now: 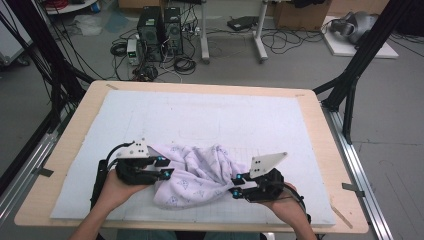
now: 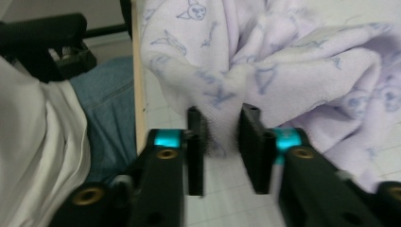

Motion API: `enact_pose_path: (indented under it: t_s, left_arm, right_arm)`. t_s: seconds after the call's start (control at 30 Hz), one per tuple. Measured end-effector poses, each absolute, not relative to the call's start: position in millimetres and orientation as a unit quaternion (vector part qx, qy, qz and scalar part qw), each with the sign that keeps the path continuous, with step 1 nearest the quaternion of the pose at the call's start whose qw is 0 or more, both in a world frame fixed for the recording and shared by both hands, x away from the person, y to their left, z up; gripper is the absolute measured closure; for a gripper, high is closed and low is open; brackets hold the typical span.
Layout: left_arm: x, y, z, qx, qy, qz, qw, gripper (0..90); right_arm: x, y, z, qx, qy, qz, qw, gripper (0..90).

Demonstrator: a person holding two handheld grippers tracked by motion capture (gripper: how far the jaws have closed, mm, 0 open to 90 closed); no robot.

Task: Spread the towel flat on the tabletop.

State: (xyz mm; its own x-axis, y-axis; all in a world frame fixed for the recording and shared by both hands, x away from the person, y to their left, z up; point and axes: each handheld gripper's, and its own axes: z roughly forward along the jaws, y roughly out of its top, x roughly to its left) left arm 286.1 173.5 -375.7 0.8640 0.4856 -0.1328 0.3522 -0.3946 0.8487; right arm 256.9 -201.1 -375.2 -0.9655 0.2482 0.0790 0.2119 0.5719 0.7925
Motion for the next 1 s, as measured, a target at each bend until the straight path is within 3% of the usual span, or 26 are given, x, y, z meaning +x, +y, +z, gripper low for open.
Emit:
enact_pose_path:
  t_s: [0.13,0.3,0.37,0.47,0.53,0.57,0.63,0.7,0.77,1.0]
  left_arm:
    - [312,167,-373,0.831,0.274,0.077,0.479,56.4]
    - [338,149,-389,0.854,0.291,0.085,0.423,52.0]
    - [347,140,-402,0.865,0.302,0.079,0.392,49.1]
    - [354,133,-420,0.880,0.311,0.068,0.353,51.8]
    - [352,132,-426,0.885,0.304,0.074,0.344,62.3]
    - [352,131,-425,0.888,0.299,0.075,0.342,72.4]
    - [349,133,-422,0.888,0.293,0.074,0.346,81.1]
    - [347,139,-414,0.882,0.292,0.078,0.362,82.8]
    - [347,145,-406,0.869,0.297,0.090,0.384,84.3]
    - [353,173,-345,0.807,0.319,0.142,0.476,84.9]
  right_arm:
    - [273,-206,-363,0.151,0.866,0.475,0.033,59.8]
    - [311,-192,-362,0.193,0.866,0.455,0.073,48.5]
    - [326,-183,-373,0.206,0.877,0.429,0.066,44.7]
    - [336,-172,-393,0.216,0.888,0.405,0.041,42.8]
    - [338,-165,-406,0.225,0.896,0.383,0.017,47.3]
    - [337,-161,-413,0.217,0.903,0.370,-0.001,57.8]
    - [328,-158,-421,0.188,0.907,0.376,0.011,72.1]
    - [327,-159,-423,0.196,0.906,0.375,-0.007,74.5]
    - [325,-165,-414,0.200,0.901,0.384,0.005,75.6]
    - [331,-189,-352,0.212,0.872,0.433,0.088,75.7]
